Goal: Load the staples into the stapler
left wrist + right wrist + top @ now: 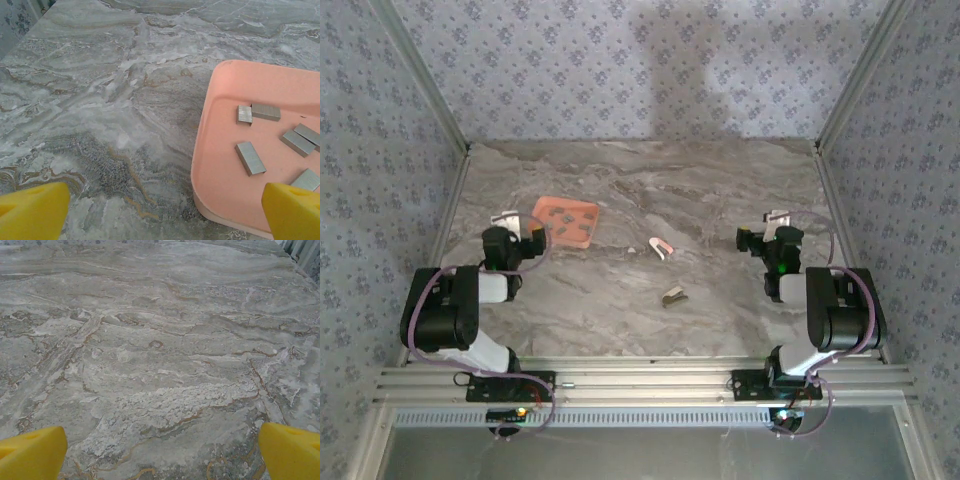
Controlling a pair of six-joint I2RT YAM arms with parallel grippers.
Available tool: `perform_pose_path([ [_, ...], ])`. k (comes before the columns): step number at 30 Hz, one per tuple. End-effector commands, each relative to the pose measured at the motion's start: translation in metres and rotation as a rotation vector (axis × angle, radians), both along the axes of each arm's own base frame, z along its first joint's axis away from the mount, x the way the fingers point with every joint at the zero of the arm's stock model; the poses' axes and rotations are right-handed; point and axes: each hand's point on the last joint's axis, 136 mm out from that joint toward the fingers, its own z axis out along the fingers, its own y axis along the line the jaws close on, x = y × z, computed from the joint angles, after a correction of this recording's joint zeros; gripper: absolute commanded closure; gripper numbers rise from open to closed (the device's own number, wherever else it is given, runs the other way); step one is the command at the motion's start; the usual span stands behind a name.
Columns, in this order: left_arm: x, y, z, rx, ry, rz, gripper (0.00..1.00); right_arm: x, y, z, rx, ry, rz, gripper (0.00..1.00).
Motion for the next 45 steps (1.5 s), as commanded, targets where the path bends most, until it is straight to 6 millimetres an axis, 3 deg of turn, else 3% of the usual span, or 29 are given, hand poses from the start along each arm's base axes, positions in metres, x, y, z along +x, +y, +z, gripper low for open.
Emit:
perform_pose_path([
  [1,0.006,-0.002,0.013,-0.002,-0.037,-0.012,0.02,0.003,-0.002,0.007,-0.010,-0.032,-0.012,0.00],
  [26,0.006,-0.002,0.013,-0.004,-0.036,-0.012,0.02,0.003,-0.003,0.008,-0.001,-0.034,-0.014,0.00],
  [32,0.008,-0.005,0.031,-0.002,-0.025,-0.033,0.15,0.001,0.005,0.040,-0.029,0.009,0.002,0.00],
  [35,0.001,-0.007,0.054,-0.022,0.000,-0.030,0.16,-0.001,0.022,0.061,-0.005,0.085,0.045,0.00],
  [39,-0.015,-0.026,0.095,-0.134,-0.004,-0.068,0.18,-0.006,0.067,0.081,-0.003,0.173,0.164,0.00],
  [41,-0.023,-0.041,0.108,-0.197,0.022,-0.116,0.20,-0.010,0.096,0.085,-0.032,0.220,0.239,0.00],
  [45,-0.041,-0.074,0.115,-0.279,0.126,-0.194,0.26,-0.025,0.153,0.075,-0.089,0.365,0.369,0.00],
])
